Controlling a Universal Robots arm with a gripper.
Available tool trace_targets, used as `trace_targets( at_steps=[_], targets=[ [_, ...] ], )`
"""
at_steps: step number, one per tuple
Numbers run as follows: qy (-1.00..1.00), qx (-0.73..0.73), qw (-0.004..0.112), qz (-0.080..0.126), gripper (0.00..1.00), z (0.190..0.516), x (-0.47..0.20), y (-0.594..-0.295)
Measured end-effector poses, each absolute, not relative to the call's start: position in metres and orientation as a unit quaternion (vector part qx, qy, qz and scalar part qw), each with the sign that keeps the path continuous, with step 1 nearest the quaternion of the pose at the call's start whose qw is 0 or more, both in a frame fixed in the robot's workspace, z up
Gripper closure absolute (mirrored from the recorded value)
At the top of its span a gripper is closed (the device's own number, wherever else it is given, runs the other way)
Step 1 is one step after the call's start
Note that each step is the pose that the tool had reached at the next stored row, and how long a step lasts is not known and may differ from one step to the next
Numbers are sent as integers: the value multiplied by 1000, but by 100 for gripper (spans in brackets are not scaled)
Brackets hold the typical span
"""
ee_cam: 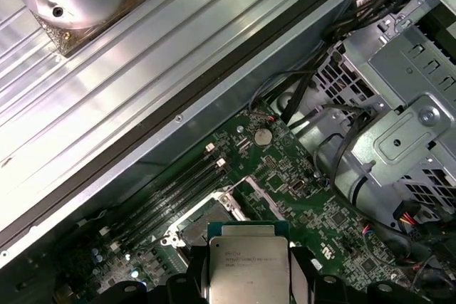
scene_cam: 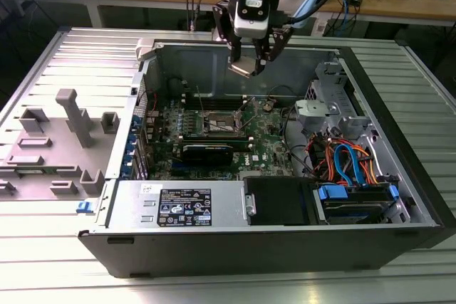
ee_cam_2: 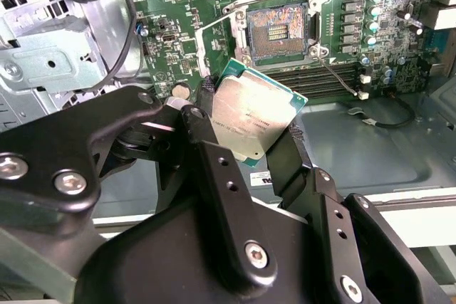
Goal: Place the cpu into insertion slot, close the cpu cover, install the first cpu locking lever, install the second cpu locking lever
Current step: 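Place the cpu into insertion slot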
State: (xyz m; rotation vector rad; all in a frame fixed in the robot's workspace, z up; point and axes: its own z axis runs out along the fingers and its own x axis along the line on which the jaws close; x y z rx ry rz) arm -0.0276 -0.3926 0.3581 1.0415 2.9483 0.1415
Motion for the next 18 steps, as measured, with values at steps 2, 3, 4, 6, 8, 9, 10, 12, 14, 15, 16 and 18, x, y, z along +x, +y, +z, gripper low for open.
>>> trace_targets(
  at_steps=[2,3,4,6,8,9,10,12,14,15,16,18],
  targets=[
    [940,339,6,45,46,358,-28,-393],
    [937,346,6,45,46,358,-28,-393],
    [935,352,7,45,46,358,-28,-393],
    [934,355,7,45,46,358,-28,-393],
    [934,355,7,45,46,358,-28,-393],
    [934,355,7,45,46,358,-28,-393],
    [934,355,7,45,46,358,-28,-393],
    [934,355,7,45,46,358,-28,-393],
    [934,355,7,45,46,358,-28,-393],
    [934,355,7,45,46,358,-28,-393],
    [934,355,7,45,46,358,-28,-393],
    [934,355,7,45,46,357,-28,-393]
  ],
)
